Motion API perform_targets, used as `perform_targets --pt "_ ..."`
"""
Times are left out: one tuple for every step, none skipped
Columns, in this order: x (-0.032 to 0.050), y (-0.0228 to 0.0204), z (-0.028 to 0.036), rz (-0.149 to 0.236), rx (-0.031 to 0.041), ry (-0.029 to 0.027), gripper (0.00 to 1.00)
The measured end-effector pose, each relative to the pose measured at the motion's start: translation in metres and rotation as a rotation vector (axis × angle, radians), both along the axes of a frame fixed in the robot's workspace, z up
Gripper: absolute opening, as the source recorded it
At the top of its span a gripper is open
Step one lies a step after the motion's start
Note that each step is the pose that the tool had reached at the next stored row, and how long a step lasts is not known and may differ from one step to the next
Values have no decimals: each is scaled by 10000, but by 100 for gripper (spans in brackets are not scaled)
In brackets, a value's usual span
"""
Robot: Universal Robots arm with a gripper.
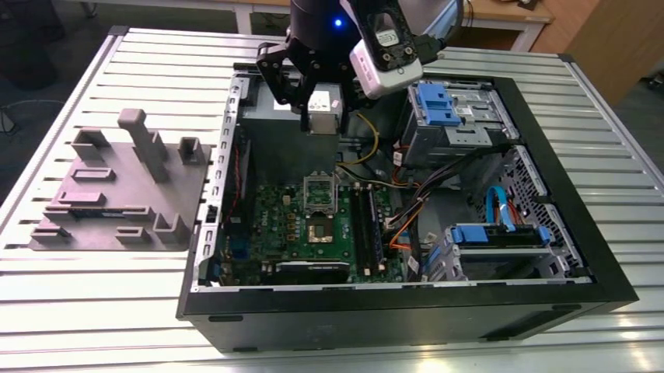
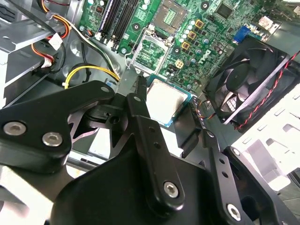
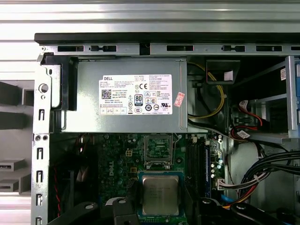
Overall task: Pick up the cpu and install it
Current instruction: 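Place the cpu into insertion slot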
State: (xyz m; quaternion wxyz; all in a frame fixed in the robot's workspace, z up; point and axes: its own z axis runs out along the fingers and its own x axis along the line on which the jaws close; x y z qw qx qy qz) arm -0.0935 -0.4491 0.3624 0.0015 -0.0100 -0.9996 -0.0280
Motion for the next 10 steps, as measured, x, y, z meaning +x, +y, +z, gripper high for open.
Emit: perform_targets --pt "0 0 0 -1 0 0 47" --pt "0 0 0 -1 0 0 47" --pt "0 0 0 0 0 0 47" --pt "-1 -2 -3 -1 1 0 47" --pt "0 -12 -9 0 3 0 47" --pt "1 -32 -21 1 3 1 47" --pt "0 -45 -37 0 4 2 47" --pt "0 -62 -53 -5 2 2 47" --pt "0 -78 -71 -11 2 3 47" --pt "0 -85 -91 -16 5 1 47"
